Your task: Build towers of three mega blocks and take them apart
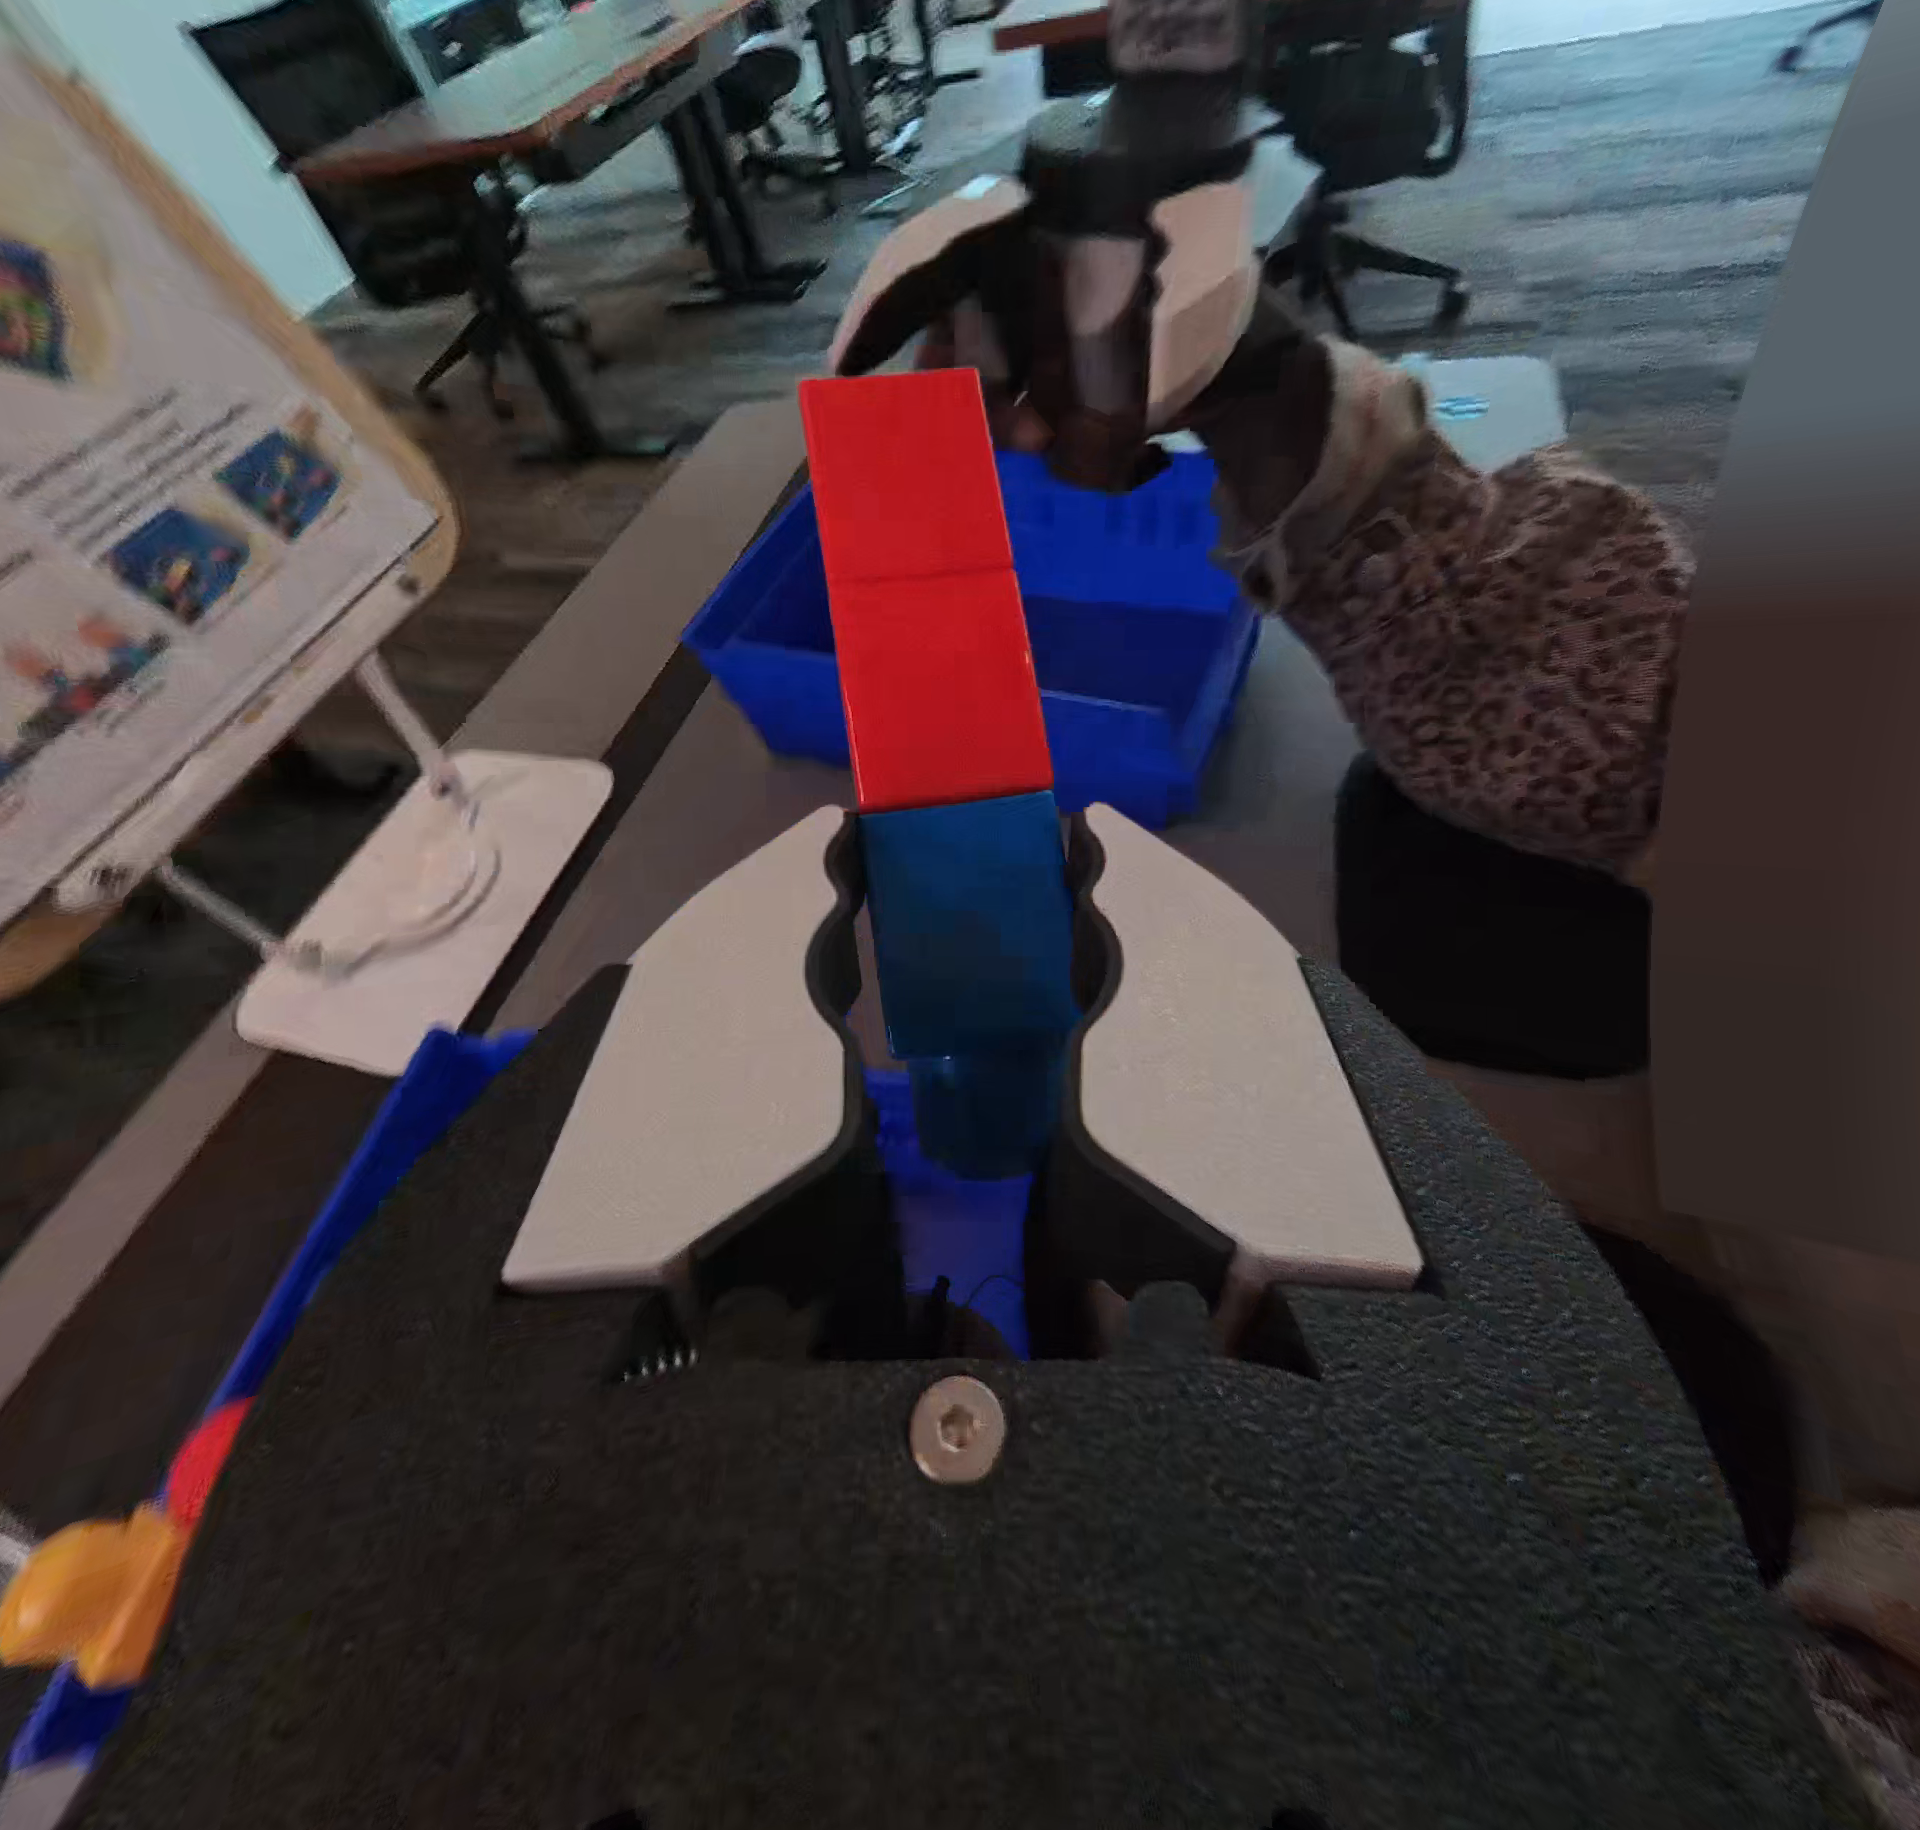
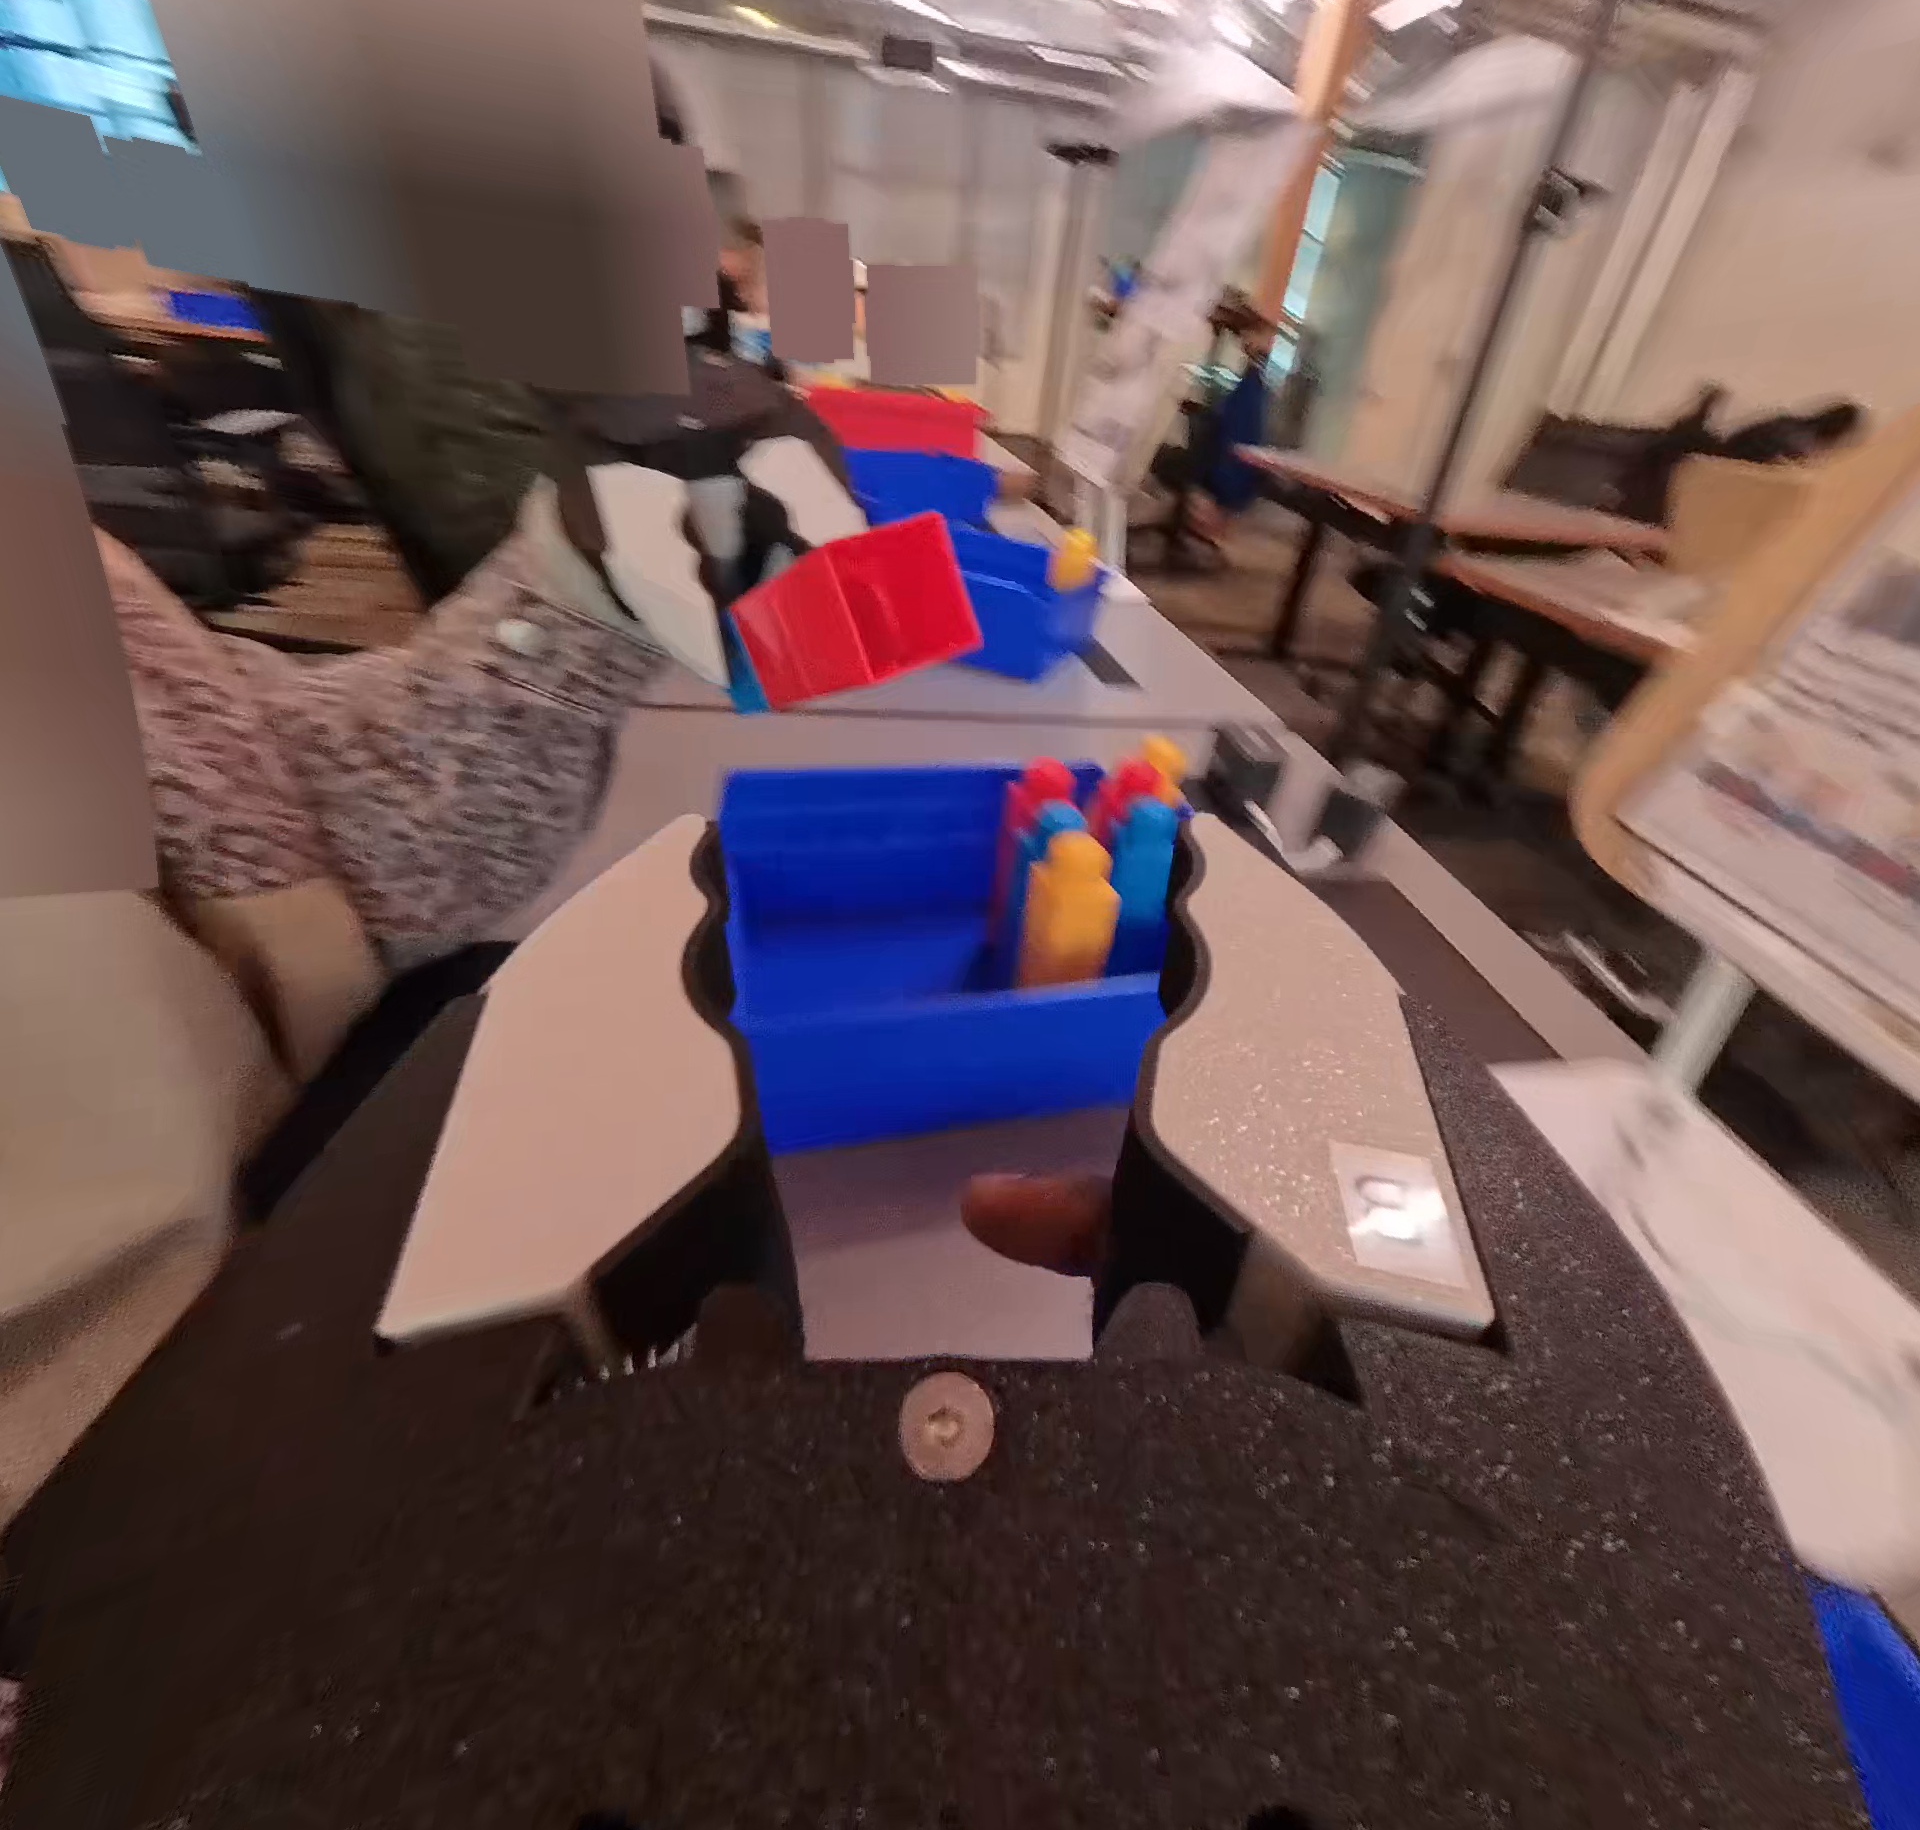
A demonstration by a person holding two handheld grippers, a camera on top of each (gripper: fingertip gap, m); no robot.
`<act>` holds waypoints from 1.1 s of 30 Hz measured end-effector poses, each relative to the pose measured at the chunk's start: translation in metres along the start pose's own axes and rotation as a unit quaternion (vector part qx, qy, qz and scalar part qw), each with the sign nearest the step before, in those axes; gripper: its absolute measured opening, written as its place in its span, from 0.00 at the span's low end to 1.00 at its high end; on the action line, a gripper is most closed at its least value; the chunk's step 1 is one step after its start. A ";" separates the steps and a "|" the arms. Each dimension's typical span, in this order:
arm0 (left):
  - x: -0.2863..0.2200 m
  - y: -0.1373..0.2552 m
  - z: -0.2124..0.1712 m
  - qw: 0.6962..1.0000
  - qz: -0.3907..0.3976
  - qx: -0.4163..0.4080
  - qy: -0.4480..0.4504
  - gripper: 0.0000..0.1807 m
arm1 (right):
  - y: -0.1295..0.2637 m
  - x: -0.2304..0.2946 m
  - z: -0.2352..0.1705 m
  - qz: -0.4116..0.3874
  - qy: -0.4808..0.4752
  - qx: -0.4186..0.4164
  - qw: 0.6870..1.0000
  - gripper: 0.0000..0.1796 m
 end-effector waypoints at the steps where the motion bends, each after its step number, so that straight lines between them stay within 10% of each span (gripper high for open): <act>1: -0.004 -0.002 0.010 0.999 -0.019 -0.009 -0.026 0.21 | -0.008 0.008 0.008 0.027 0.011 -0.014 0.999 0.46; 10: -0.007 -0.036 0.026 0.995 -0.052 0.008 -0.082 0.23 | -0.030 0.030 0.024 0.035 0.094 -0.025 0.995 0.21; 14: 0.018 -0.009 0.053 0.972 0.079 -0.222 -0.016 0.47 | -0.008 0.003 0.034 -0.033 0.038 -0.144 0.988 0.20; 18: 0.040 0.027 0.062 0.830 0.093 -0.534 0.129 0.51 | 0.018 -0.013 0.049 -0.058 -0.043 -0.339 0.938 0.20; 24: 0.029 -0.029 0.075 0.857 -0.040 -0.492 0.150 0.43 | 0.004 -0.007 0.060 0.003 -0.111 -0.430 0.896 0.20; 33: 0.023 -0.025 0.079 0.854 0.003 -0.507 0.117 0.21 | -0.044 0.002 0.061 0.055 -0.151 -0.370 0.915 0.20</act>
Point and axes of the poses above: each gripper's, where its closed fingertips meet, y back along the fingers, z out of its top, x = y × z across the jaws, the point moved 6 cm from there along y, back along the fingers, and after that the axes turned 10 degrees about x, right-handed, at the moved point
